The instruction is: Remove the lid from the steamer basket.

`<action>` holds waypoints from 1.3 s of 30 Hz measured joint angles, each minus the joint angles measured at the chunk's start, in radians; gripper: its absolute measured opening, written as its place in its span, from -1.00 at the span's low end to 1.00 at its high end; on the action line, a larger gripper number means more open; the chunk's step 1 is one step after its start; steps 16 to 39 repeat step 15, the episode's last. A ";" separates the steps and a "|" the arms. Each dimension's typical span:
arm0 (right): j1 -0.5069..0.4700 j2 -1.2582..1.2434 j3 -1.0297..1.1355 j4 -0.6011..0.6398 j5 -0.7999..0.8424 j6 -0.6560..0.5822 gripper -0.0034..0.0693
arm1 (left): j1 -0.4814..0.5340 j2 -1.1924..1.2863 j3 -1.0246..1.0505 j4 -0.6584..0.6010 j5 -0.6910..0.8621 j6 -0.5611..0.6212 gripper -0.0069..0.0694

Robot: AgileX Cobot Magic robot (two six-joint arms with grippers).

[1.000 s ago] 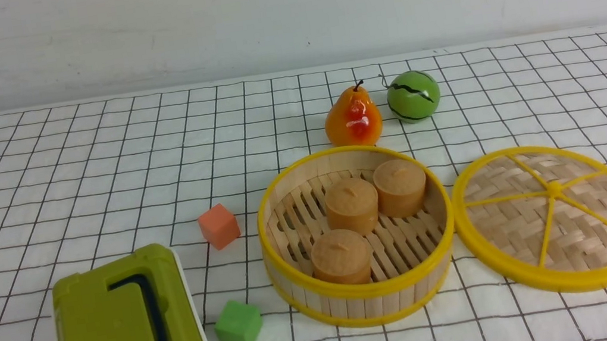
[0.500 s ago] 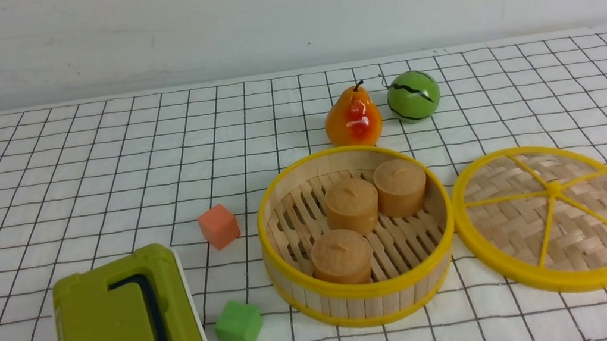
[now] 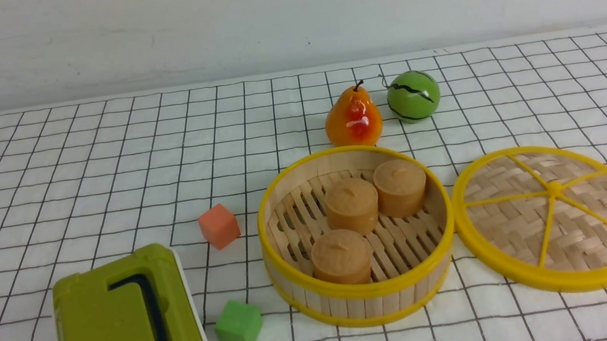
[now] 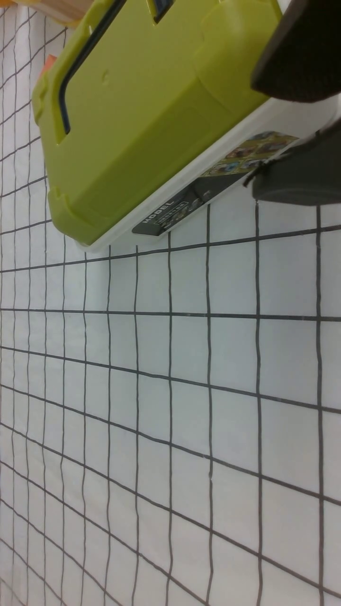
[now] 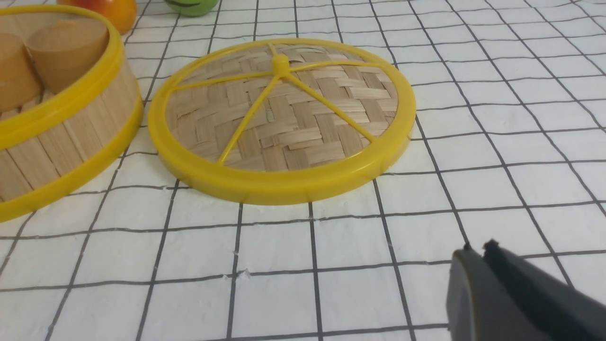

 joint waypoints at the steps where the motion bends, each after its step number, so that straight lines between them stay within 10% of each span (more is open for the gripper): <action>1: 0.000 0.000 0.000 0.000 0.000 0.000 -0.82 | 0.000 0.000 0.000 0.000 0.000 0.000 -0.19; 39: 0.000 0.000 0.000 0.001 0.000 0.000 -0.80 | 0.000 0.000 0.000 0.000 0.000 0.000 -0.19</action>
